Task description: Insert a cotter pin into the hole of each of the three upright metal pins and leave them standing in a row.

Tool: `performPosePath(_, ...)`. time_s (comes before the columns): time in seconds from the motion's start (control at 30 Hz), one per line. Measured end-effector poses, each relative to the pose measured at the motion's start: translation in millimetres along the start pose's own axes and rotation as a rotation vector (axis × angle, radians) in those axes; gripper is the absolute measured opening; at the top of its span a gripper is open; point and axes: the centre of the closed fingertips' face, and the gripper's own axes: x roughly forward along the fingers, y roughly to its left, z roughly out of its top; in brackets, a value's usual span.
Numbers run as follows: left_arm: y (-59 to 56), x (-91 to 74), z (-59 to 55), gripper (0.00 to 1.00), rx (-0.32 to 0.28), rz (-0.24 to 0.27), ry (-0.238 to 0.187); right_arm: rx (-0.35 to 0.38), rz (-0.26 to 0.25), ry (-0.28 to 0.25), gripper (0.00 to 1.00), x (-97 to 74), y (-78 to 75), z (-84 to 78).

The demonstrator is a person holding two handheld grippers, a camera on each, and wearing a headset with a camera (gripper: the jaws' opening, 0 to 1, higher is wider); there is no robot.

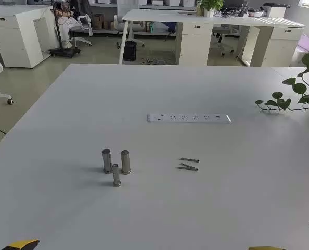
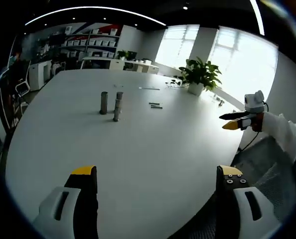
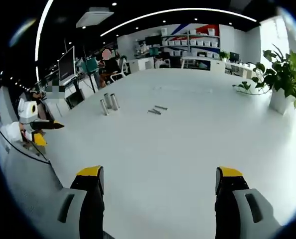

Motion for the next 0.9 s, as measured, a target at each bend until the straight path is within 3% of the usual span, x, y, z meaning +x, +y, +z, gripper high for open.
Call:
performPosePath(0.47,-4.0,5.4,3.8,0.99,0.048,-0.012,0.025,0.009,-0.003,0.018,0.92,-1.1,2.9,-7.5)
performPosePath(0.8,-2.2,-3.8,-6.9,0.99,0.027,0.000,0.035,0.000,0.014,0.039,0.91,-1.5,13.6,-8.9)
performPosePath(0.87,-0.6,-5.7,-9.1,0.99,0.018,0.005,0.036,-0.007,0.006,0.042,0.90,-1.2,13.7,-7.8)
performPosePath(0.9,0.6,-6.6,-10.8,0.99,0.012,0.009,0.038,-0.038,-0.034,0.038,0.88,-2.3,7.9,-5.2)
